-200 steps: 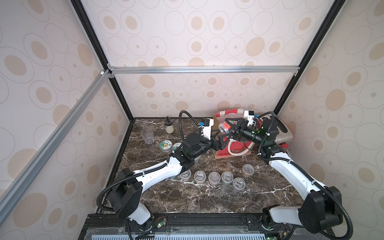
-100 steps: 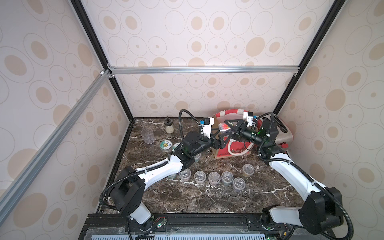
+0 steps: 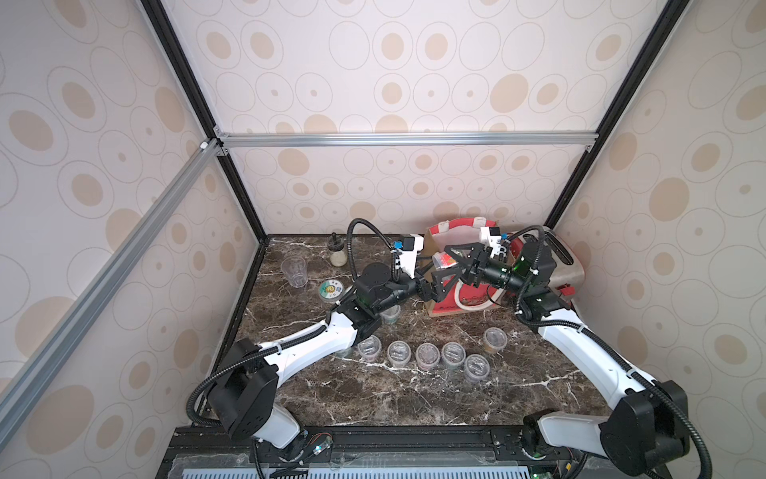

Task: Take out the seed jars from the canvas bag
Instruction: Place the seed jar at the center of the board.

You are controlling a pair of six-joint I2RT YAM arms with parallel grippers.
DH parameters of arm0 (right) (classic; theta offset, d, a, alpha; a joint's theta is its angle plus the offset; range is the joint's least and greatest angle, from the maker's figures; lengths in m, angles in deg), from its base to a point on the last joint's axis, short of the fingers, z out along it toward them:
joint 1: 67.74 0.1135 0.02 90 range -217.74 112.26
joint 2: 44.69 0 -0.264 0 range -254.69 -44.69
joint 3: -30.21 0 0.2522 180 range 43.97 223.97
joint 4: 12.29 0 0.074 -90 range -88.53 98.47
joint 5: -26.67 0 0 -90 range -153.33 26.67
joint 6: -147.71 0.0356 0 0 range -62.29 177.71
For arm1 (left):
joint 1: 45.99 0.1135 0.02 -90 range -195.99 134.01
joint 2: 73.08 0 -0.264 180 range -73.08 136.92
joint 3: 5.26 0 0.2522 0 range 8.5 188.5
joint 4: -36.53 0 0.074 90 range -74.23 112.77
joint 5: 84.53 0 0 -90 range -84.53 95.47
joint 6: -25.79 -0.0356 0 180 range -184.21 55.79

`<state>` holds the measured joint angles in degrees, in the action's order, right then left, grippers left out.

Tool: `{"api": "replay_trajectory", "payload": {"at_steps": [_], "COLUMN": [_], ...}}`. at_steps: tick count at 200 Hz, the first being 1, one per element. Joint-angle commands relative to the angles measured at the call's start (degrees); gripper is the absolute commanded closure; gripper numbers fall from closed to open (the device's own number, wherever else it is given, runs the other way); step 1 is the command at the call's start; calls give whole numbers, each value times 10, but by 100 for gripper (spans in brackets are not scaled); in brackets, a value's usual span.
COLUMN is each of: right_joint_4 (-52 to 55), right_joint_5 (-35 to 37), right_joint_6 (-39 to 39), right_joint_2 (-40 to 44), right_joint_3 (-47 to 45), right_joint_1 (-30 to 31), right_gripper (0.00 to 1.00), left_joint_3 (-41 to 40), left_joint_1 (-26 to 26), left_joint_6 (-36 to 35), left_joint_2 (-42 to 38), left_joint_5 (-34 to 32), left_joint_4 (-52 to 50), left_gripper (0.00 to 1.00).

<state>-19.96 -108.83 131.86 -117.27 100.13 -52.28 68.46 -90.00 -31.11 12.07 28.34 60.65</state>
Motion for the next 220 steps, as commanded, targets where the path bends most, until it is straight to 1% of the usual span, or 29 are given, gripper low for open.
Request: {"api": "replay_trajectory", "payload": {"at_steps": [1,17,20,40,68,84,107,112,151,193,220], "right_joint_4": [1,2,1,-10,-55,-79,-85,-84,-83,-79,-79], "right_joint_5": [-4,-9,-9,-21,-45,-54,-54,-52,-38,-31,-27], "right_joint_6": [3,3,4,13,47,65,70,69,64,57,54], "right_joint_2": [10,11,11,6,-6,-12,-12,-11,-15,-21,-25], "right_joint_3": [6,7,7,8,4,1,-5,-6,-15,-17,-19], "right_joint_1": [3,3,3,3,3,3,3,18,35,49,53], "right_gripper": [42,42,42,42,42,42,42,42,43,43,43], "left_joint_3": [-3,-13,-16,-26,-24,-19,-14,-14,-22,-27,-20], "left_joint_1": [12,27,30,53,74,78,77,77,75,67,65], "left_joint_6": [-35,-42,-42,-38,-33,-31,-25,-22,10,0,-6], "left_joint_2": [-37,-53,-56,-67,-57,-47,-32,-30,-7,-8,-6], "left_joint_5": [27,38,53,97,164,184,190,189,205,191,186], "left_joint_4": [-11,-21,-20,-14,-9,-6,2,6,50,31,12], "left_gripper": [2,1,2,2,2,2,2,2,2,2,9]}}
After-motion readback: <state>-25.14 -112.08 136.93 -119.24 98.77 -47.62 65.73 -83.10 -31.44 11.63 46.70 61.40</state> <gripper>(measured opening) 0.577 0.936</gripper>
